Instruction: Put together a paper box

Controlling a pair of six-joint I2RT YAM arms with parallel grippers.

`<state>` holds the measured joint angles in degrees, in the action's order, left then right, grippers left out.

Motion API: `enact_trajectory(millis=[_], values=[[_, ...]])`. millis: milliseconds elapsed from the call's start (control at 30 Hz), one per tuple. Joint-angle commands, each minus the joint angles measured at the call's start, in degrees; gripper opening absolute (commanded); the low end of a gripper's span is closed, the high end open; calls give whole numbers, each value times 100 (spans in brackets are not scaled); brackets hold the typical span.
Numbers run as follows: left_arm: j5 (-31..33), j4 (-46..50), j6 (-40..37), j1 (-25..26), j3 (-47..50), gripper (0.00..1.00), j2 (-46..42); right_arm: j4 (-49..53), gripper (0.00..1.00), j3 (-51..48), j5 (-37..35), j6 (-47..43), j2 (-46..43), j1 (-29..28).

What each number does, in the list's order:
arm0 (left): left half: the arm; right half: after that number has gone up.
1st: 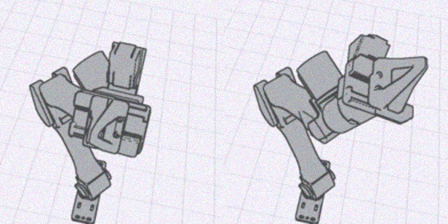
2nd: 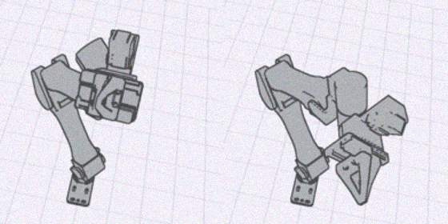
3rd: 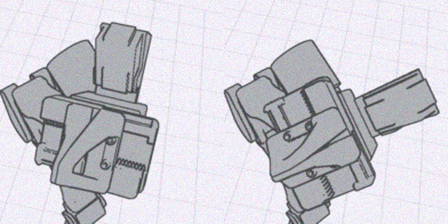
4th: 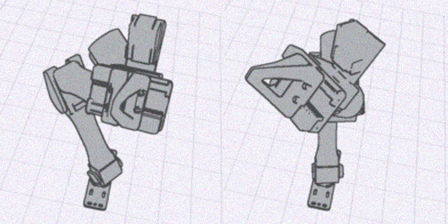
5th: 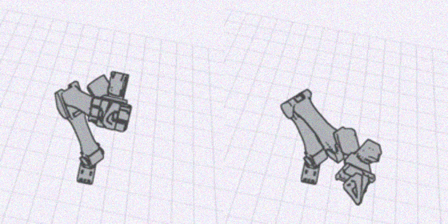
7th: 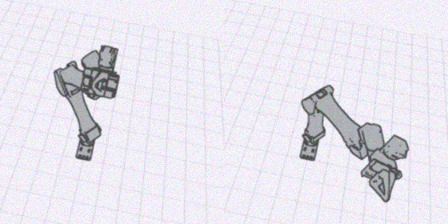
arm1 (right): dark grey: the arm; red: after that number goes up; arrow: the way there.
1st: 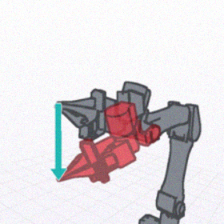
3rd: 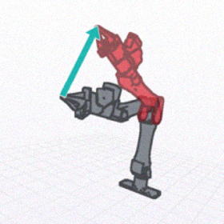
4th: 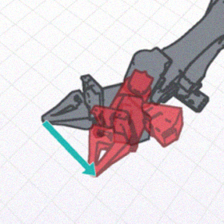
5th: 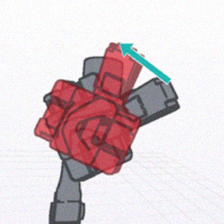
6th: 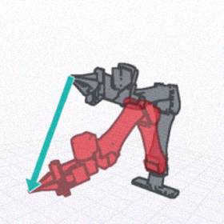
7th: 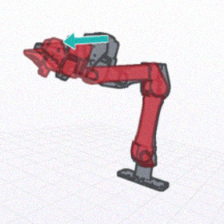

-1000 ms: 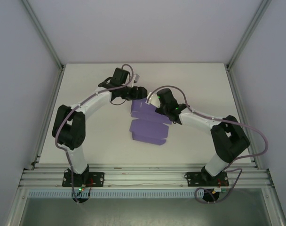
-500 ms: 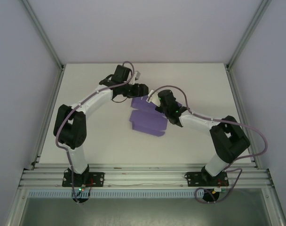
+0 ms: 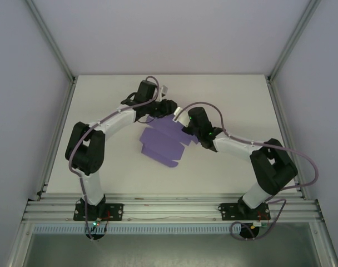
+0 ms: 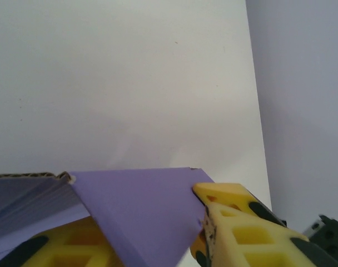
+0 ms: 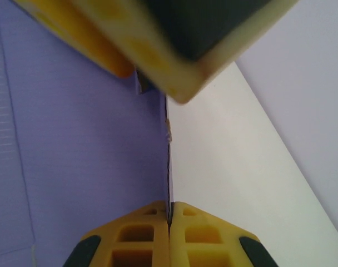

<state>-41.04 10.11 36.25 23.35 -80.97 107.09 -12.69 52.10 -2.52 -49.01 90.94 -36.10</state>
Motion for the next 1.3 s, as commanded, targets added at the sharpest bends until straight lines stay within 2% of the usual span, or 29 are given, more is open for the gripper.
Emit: enact_trajectory(millis=[0,100,200,267,333,400,533,667,800,967,1100,1267], values=[[424,-273,109,108,252,33,-118,-250,0,-16,230,92,-208,-119],[470,-518,83,108,543,33,-371,-178,0,-46,133,98,-244,-118],[563,-333,-192,78,611,35,-627,-91,0,-62,-5,50,-247,-120],[835,-166,-353,9,701,48,-861,-72,0,-102,-55,33,-264,-125],[1105,-65,-433,-140,880,68,-1114,-35,0,-145,-55,37,-297,-115],[1134,23,-581,-337,1082,81,-1358,91,0,-146,-55,39,-322,-115],[1278,204,-1067,-650,1617,100,-2012,300,0,-133,-30,85,-354,-54],[2221,571,-1297,-922,2054,100,-2550,548,0,-125,108,95,-444,45],[2368,588,-1359,-1462,2465,100,-2584,711,0,-122,573,244,-615,245],[2116,-91,-1439,-1595,2840,100,-2172,1075,0,10,1560,624,-809,589],[1846,-274,-1356,-1671,2657,99,-1624,1350,0,45,1987,548,-874,671],[731,-1111,-1400,-1670,2722,96,-1235,1290,0,58,2232,759,-874,755]])
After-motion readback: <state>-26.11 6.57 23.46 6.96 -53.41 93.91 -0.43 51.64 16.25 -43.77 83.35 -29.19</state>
